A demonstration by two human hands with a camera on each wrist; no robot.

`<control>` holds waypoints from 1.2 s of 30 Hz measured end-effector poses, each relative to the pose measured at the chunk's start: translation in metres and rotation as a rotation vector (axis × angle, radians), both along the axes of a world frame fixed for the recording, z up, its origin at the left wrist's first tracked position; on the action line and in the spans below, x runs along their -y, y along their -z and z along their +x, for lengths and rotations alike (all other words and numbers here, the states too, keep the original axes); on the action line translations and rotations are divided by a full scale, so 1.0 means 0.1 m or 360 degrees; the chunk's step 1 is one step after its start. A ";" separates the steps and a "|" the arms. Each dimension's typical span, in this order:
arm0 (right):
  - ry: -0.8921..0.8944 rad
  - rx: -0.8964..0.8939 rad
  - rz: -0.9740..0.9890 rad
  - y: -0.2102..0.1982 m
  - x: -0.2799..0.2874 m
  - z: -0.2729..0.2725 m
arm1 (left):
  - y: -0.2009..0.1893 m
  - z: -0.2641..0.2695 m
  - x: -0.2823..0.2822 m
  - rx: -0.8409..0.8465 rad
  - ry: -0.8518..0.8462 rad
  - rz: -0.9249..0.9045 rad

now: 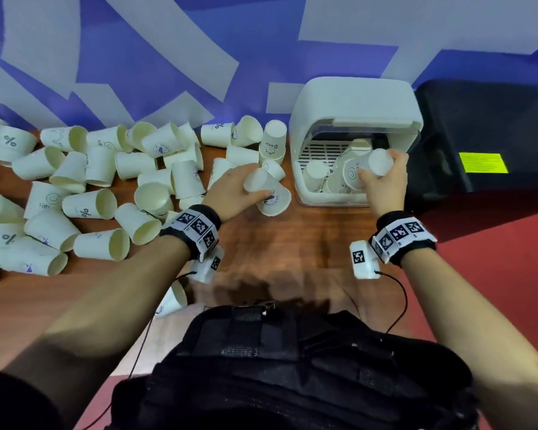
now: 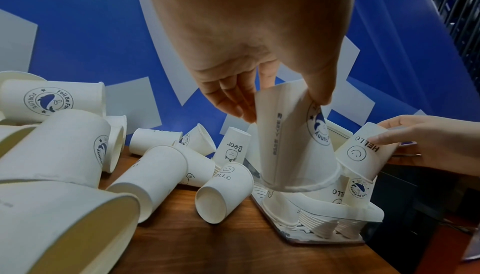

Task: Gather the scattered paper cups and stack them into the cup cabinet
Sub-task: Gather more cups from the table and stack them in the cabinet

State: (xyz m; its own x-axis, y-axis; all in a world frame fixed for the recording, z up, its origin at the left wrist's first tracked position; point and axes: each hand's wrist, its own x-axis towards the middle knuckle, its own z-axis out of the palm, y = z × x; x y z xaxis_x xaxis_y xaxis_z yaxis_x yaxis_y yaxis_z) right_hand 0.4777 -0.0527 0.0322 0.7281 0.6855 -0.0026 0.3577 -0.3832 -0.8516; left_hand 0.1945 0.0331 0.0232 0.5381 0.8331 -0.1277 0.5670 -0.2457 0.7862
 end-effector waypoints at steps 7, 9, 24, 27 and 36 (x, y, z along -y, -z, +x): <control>-0.0243 0.0034 -0.0197 0.22 -0.30 0.19 | 0.02 0.16 0.01 0.0034 -0.0073 0.0028; -0.0274 0.0038 -0.0242 0.28 -0.36 0.23 | 0.04 0.20 0.00 0.0026 -0.0100 0.0040; -0.0481 0.0105 -0.0440 0.62 -0.38 0.28 | 0.23 0.51 -0.08 -0.0064 -0.0052 -0.0014; -0.0490 0.0108 -0.0408 0.62 -0.22 0.25 | 0.25 0.65 -0.09 -0.0018 0.0021 0.0004; -0.0261 -0.0100 -0.0165 0.58 0.45 0.36 | 0.34 1.13 -0.03 0.0057 0.0145 0.0053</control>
State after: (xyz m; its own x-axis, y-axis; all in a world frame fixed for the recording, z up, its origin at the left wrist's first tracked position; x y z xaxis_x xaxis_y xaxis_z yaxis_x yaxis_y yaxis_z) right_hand 0.5141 -0.0977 -0.0258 0.6029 0.7885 -0.1213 0.3700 -0.4111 -0.8331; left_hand 0.3071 0.0358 -0.0108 0.6156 0.7840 -0.0803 0.5128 -0.3211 0.7962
